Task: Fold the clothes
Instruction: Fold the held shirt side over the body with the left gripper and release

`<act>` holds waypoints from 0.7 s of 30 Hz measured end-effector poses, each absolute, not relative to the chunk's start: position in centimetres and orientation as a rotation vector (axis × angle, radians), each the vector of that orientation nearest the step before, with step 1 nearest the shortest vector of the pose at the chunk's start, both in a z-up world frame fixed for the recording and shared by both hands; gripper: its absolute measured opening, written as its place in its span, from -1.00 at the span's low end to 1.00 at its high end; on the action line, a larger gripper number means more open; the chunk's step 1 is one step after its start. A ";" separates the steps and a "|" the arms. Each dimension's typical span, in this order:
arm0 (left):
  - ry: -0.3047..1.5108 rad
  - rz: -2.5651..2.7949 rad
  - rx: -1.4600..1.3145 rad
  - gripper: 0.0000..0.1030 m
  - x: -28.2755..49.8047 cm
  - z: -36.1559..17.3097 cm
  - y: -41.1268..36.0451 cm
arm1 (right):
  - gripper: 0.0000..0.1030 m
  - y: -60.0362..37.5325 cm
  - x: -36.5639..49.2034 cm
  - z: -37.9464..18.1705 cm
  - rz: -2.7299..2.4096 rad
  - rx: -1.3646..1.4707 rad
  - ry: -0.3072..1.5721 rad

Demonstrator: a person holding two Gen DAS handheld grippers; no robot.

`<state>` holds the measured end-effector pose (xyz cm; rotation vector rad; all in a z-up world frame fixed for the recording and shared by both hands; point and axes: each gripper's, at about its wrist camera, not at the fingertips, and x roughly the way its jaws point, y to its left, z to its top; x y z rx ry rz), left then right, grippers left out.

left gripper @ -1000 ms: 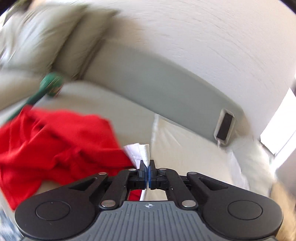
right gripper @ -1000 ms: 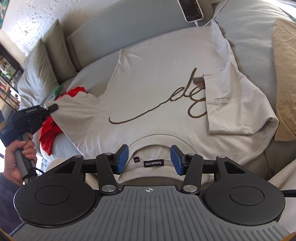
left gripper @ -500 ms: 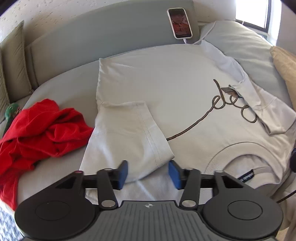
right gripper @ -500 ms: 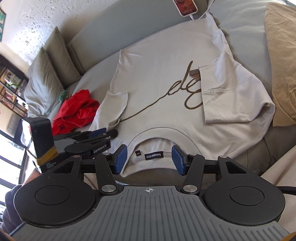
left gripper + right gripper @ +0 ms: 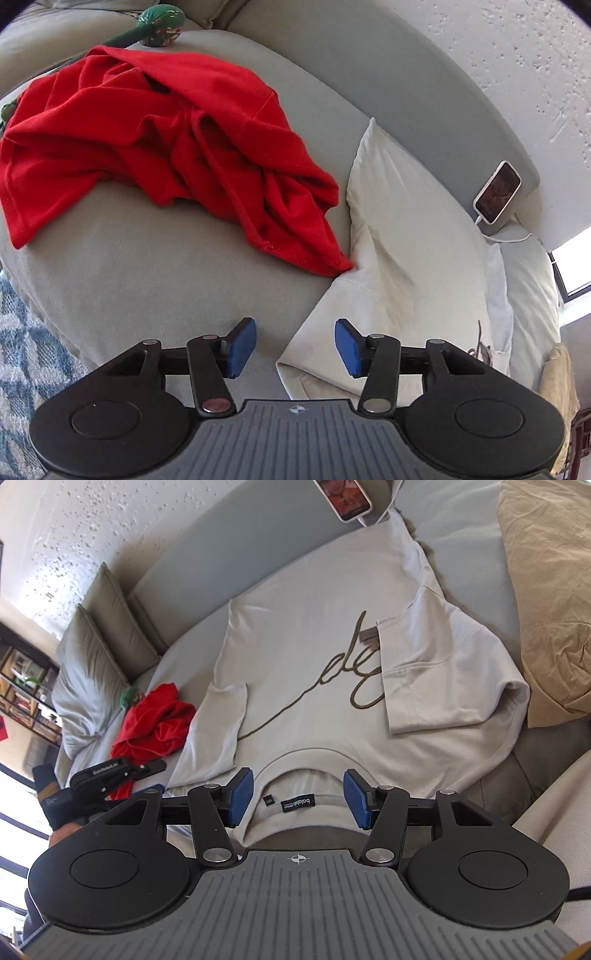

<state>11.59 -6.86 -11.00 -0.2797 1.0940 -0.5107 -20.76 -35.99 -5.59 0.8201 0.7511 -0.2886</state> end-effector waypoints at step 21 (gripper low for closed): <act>1.152 -0.490 -0.279 -1.00 10.0 -10.6 -6.1 | 0.10 -35.2 -20.0 -6.0 -0.276 0.793 0.781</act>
